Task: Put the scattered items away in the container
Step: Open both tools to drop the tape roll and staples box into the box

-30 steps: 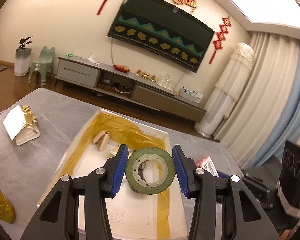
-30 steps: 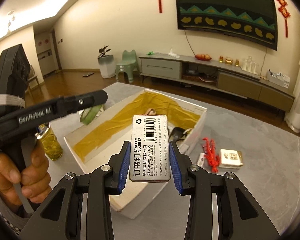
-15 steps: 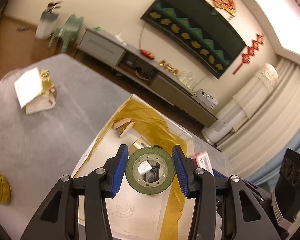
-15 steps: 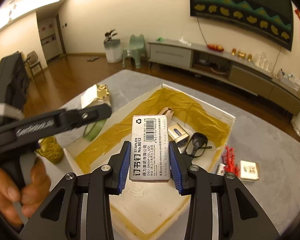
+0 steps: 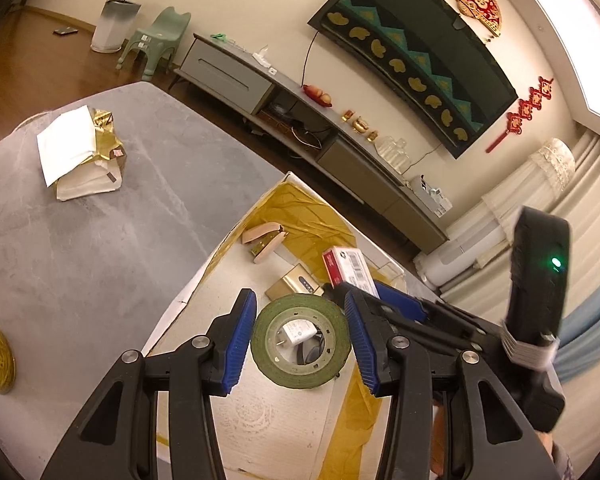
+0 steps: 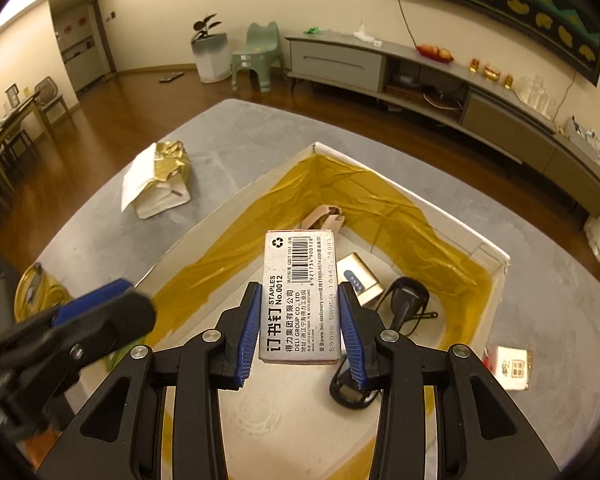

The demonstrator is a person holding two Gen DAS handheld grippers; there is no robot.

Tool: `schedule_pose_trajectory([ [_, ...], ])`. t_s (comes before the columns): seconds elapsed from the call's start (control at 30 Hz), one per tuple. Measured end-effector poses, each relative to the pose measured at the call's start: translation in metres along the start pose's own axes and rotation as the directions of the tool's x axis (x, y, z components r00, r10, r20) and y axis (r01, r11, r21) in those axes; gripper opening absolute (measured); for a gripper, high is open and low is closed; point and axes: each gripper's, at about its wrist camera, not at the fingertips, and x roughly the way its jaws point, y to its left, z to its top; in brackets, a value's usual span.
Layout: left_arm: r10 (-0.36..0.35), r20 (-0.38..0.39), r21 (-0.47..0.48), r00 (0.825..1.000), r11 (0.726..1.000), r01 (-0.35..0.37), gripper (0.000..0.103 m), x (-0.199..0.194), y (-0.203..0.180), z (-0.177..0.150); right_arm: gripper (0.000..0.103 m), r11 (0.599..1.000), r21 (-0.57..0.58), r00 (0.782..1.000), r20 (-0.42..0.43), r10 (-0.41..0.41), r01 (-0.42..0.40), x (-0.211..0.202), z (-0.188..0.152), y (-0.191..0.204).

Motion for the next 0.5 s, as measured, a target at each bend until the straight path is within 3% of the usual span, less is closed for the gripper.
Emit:
schedule_pose_trajectory([
  [0.2, -0.026, -0.039, -0.047, 0.999, 0.999, 0.024, 0.054, 0.009, 0.008, 0.004, 0.051, 0.998, 0.045, 0.999, -0.007, 0.035, -0.035, 0.008, 0.004, -0.012],
  [0.37, -0.028, -0.007, -0.036, 1.0, 0.999, 0.028, 0.054, 0.003, 0.007, 0.007, 0.051, 0.993, 0.076, 0.996, 0.031, 0.086, -0.089, -0.016, -0.01, -0.02],
  [0.5, -0.021, 0.058, -0.067, 0.998, 0.997, 0.025, 0.054, -0.013, 0.014, 0.012, 0.051, 0.985, 0.061, 0.984, 0.085, 0.156, -0.162, -0.058, -0.044, -0.019],
])
